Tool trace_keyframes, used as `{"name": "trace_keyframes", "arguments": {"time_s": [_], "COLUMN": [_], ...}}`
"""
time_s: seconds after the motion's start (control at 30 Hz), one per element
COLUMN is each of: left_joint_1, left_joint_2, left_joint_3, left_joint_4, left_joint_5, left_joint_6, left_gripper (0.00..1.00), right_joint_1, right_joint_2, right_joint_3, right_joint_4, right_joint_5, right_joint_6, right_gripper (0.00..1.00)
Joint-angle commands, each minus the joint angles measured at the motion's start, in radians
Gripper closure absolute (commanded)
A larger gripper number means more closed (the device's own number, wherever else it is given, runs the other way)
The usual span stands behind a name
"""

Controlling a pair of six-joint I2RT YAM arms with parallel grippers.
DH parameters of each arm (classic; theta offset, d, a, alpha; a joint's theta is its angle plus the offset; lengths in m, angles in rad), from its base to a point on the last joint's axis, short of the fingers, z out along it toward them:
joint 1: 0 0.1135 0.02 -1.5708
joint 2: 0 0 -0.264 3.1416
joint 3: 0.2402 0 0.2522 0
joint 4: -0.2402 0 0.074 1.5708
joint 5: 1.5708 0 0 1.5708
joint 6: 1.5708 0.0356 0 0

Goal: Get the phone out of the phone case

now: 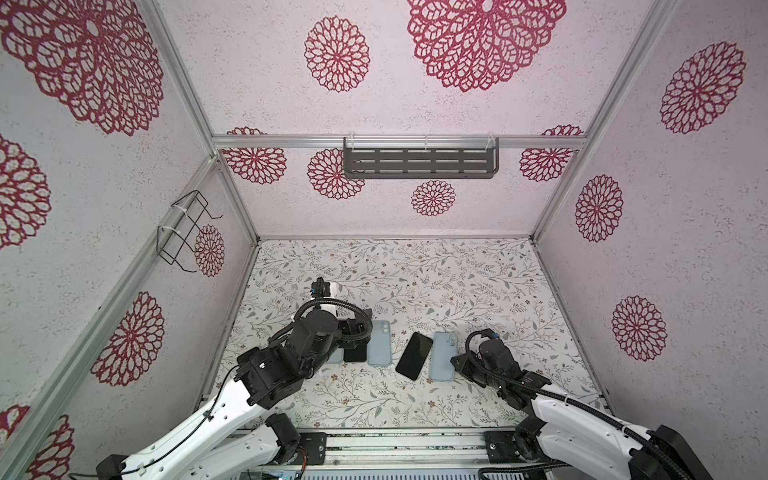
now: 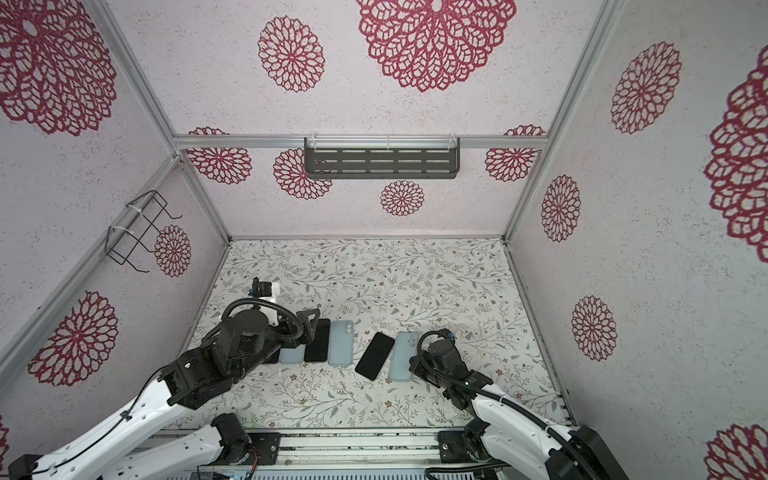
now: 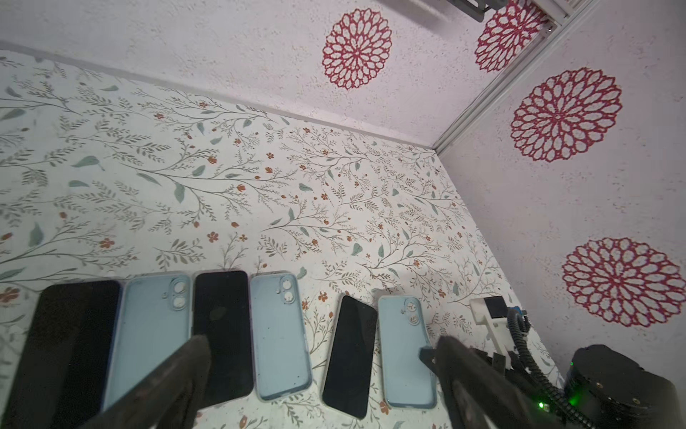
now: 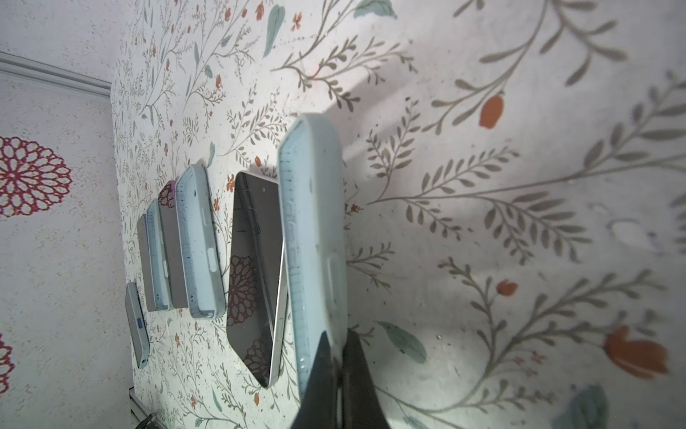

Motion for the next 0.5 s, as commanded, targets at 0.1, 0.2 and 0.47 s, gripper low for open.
{"name": "trace_keyframes", "arguments": {"time_s": [0.1, 0.2, 0.47], "left_joint_1": [0.01, 0.01, 0.013], "left_joint_2": [-0.064, -0.092, -0.138], "left_joint_3": [0.043, 0.054, 0.055], "left_joint_4": [-0.172, -0.21, -0.267], "left_joint_5": [-0.096, -0.123, -0.142], "left_joint_6": [0.033, 0.036, 0.013], "left_gripper": [0.03, 0.03, 0.03], "right_joint_1": [0.028, 0.034, 0.035], "right_joint_2": [0.02, 0.062, 0.221], "right_joint_3": [-0.006, -0.011, 0.059], "right_joint_4": [0.041, 0.124, 0.233], "right_joint_5": [0.023, 0.013, -0.021], "right_joint_6": [0.06, 0.065, 0.022], "right_gripper": [1.0, 1.0, 1.0]}}
